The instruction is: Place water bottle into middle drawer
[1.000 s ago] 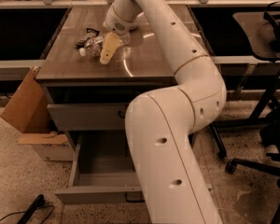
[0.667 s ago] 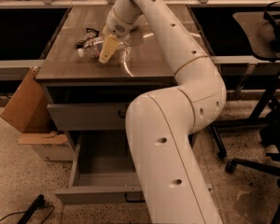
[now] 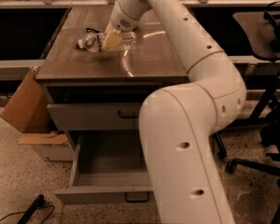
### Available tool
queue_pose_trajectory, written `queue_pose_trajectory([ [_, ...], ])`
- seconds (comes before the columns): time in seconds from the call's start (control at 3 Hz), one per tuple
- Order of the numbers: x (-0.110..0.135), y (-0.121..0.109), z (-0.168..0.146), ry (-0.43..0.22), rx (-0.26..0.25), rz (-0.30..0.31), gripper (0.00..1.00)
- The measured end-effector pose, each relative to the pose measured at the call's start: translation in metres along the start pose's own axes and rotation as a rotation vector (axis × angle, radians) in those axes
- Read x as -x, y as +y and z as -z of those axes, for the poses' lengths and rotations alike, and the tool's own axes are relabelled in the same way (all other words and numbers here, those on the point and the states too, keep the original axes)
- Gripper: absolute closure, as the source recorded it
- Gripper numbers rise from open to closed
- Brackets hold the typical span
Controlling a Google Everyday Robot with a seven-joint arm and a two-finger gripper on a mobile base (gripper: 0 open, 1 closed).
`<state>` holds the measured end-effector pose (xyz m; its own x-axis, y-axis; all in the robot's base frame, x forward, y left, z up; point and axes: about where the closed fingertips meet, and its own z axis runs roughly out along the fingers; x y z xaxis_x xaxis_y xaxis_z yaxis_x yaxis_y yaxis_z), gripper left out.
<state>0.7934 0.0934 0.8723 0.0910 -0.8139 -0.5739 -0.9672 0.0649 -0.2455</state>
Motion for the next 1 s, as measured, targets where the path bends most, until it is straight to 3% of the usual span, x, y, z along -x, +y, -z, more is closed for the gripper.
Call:
queue_pose_trajectory([
  [0.33,0.021,0.015,0.038,-0.049,-0.039,0.038,0.99],
  [0.67,0.046,0.043,0.086,-0.179,-0.092,0.034,1.00],
  [1.0,0.056,0.089,0.105,-0.282,-0.074,-0.010,1.00],
])
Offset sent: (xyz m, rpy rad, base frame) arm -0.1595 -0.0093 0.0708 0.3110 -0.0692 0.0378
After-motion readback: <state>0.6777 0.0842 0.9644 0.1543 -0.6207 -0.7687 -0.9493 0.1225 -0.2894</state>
